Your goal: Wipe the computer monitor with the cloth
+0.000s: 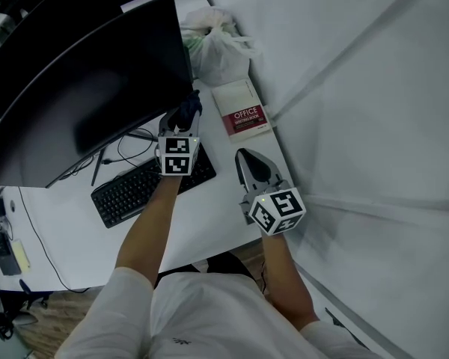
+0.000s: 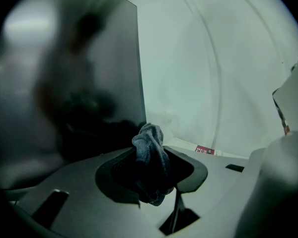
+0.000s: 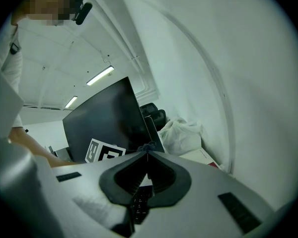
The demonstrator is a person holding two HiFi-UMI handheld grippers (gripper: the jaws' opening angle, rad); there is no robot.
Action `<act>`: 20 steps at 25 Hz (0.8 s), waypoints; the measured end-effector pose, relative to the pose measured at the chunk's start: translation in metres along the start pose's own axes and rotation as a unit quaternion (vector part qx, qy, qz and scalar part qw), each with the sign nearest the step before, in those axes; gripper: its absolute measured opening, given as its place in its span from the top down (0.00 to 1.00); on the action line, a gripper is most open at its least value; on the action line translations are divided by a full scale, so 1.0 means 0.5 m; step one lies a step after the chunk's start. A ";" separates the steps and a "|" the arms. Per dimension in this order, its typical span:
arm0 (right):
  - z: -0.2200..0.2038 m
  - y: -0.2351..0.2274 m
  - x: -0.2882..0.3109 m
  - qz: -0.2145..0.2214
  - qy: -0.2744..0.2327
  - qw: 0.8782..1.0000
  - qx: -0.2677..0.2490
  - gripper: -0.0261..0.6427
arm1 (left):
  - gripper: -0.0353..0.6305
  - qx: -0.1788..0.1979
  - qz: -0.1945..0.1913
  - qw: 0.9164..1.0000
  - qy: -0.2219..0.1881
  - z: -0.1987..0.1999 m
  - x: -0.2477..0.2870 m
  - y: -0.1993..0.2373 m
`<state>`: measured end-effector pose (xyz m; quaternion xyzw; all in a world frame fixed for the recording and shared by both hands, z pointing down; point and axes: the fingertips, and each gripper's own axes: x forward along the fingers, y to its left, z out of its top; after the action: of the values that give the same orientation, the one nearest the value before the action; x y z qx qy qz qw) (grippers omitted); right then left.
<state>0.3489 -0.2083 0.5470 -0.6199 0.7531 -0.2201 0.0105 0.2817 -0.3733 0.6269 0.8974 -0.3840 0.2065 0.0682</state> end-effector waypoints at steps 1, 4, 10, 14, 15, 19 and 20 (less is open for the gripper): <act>-0.001 0.004 0.003 0.002 0.001 1.000 -0.001 0.93 | 0.72 -0.002 0.001 1.000 0.001 -0.004 -0.003 0.004; -0.004 0.017 0.012 0.008 0.004 1.000 -0.001 0.93 | 0.72 -0.009 0.005 1.000 0.006 -0.020 -0.014 0.016; -0.012 0.039 0.027 0.017 0.012 1.000 -0.007 0.93 | 0.72 -0.043 0.023 0.999 0.015 -0.060 -0.038 0.053; -0.015 0.055 0.034 0.023 0.015 1.000 -0.010 0.93 | 0.72 -0.052 0.036 0.998 0.016 -0.076 -0.062 0.081; -0.015 0.062 0.038 0.025 0.016 0.999 -0.011 0.93 | 0.72 -0.053 0.038 0.998 0.016 -0.078 -0.069 0.088; -0.022 0.101 0.056 0.040 0.023 0.999 -0.019 0.93 | 0.72 -0.060 0.049 0.997 0.016 -0.089 -0.099 0.117; -0.023 0.113 0.060 0.045 0.023 0.998 -0.021 0.93 | 0.72 -0.062 0.051 0.997 0.016 -0.091 -0.108 0.125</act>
<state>0.2862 -0.2253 0.5454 -0.5800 0.7848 -0.2180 -0.0103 0.1890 -0.3682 0.6432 0.8671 -0.4405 0.1997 0.1194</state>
